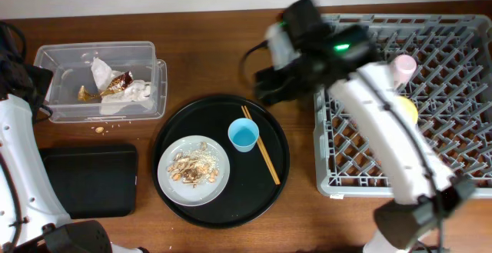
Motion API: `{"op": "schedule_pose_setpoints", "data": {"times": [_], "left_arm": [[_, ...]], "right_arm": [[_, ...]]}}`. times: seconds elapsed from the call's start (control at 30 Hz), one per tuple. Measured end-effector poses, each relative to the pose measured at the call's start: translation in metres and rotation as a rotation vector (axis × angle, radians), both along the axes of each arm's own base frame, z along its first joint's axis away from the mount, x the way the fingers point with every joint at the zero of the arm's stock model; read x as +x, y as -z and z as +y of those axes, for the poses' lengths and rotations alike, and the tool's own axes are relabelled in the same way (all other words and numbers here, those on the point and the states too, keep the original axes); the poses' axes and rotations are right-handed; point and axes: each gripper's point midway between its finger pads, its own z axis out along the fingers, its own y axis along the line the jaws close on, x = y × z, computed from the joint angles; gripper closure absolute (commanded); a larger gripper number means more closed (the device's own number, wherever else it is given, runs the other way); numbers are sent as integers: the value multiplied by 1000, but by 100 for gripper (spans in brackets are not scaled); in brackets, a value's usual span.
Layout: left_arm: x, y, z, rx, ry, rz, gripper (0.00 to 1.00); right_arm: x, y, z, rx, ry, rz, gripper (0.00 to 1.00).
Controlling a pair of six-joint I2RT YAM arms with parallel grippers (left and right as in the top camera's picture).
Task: Sort waste into correct bins and load items into the dishwasher rack
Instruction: 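Move the right gripper back to the tray toward the blue cup, then grasp the blue cup with the right gripper and lift it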
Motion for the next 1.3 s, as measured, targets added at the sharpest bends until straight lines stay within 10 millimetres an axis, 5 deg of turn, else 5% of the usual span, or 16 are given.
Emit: {"op": "schedule_pose_setpoints", "data": {"times": [0.13,0.3,0.37,0.57,1.0,1.1,1.2,1.23,1.3], "left_arm": [[0,0,0,0,0,0,1],[0,0,0,0,0,0,1],[0,0,0,0,0,0,1],[0,0,0,0,0,0,1],[0,0,0,0,0,0,1],[0,0,0,0,0,1,1],[0,0,0,0,0,1,1],[0,0,0,0,0,1,1],[0,0,0,1,0,-1,1]], "right_arm": [[-26,63,78,-54,-160,94,16],[-30,132,90,-230,-15,182,46],[-28,146,88,-260,70,207,48],[-22,178,83,-322,180,236,61],[-21,179,80,-339,194,230,96],[-26,163,71,-370,176,252,96],[5,83,51,-289,177,181,96],[25,41,25,-236,205,118,96],[60,-7,-20,-139,262,12,96]]}}
